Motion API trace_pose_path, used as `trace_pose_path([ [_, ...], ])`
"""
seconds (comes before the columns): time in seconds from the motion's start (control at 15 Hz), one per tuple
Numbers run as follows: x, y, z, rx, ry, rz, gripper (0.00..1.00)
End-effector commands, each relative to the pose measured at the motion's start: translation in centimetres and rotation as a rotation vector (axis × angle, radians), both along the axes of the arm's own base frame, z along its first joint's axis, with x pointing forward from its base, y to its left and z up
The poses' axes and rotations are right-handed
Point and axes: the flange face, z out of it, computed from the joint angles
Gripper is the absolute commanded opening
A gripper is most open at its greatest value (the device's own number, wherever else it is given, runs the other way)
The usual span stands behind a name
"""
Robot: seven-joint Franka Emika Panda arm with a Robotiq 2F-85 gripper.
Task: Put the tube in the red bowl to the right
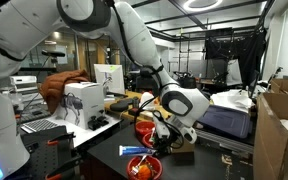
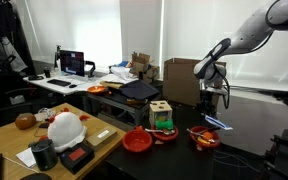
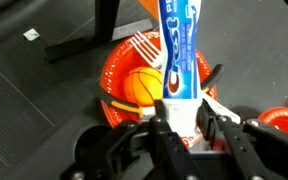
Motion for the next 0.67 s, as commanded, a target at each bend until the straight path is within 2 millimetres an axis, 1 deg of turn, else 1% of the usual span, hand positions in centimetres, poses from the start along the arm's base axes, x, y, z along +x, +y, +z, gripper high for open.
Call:
trace_pose_path([
  [0.0,-0.2,1.2,-0.8,-0.066,0.050,0.121,0.10],
  [0.2,0.5,3.3,-1.4,-0.094,0.062,0.213,0.10],
  [0.33,0.8,4.9,-1.3,-0.112,0.068,0.286,0.10],
  [0.6,1.4,6.9,-1.5,-0.134,0.081,0.385,0.10],
])
